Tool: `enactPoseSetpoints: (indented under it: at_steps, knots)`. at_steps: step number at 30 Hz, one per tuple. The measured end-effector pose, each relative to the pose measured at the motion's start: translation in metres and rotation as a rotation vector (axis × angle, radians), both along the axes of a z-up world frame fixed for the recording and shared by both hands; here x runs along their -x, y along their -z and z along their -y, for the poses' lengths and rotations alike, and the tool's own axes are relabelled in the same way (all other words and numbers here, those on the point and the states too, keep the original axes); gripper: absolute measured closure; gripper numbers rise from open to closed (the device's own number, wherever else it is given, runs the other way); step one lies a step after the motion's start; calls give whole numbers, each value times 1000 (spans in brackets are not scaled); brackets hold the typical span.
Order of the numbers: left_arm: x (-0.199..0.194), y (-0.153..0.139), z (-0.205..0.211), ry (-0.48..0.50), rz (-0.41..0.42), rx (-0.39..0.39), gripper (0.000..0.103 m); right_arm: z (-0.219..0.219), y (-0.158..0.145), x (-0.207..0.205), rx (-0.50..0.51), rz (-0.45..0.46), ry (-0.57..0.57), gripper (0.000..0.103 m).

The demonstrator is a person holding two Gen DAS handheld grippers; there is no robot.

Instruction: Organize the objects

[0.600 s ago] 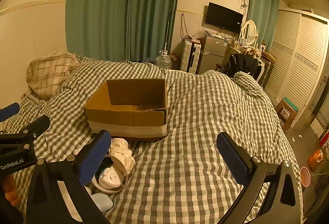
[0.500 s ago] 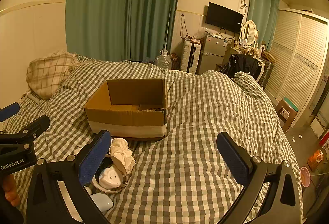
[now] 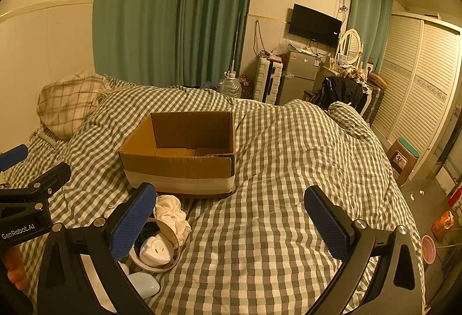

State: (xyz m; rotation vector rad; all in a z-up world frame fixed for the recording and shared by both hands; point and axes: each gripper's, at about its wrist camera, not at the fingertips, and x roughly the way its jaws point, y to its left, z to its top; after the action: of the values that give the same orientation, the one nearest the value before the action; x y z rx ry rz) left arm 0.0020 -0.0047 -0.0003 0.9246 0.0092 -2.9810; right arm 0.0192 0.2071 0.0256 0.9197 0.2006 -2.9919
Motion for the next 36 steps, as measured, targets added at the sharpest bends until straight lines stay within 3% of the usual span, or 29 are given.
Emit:
enactPoseSetpoints:
  at_steps: [22,28,36]
  knots:
    - [0,-7,1,2,-8,1,0,4,-6,-6,5,-9,-9,0]
    - [-13,-8,5,18,3,23,0,12,-13,-17,3,-12,-58,0]
    - [-32,23,27,-17,76,94,0,36,19,-33,-30,109,-166,0]
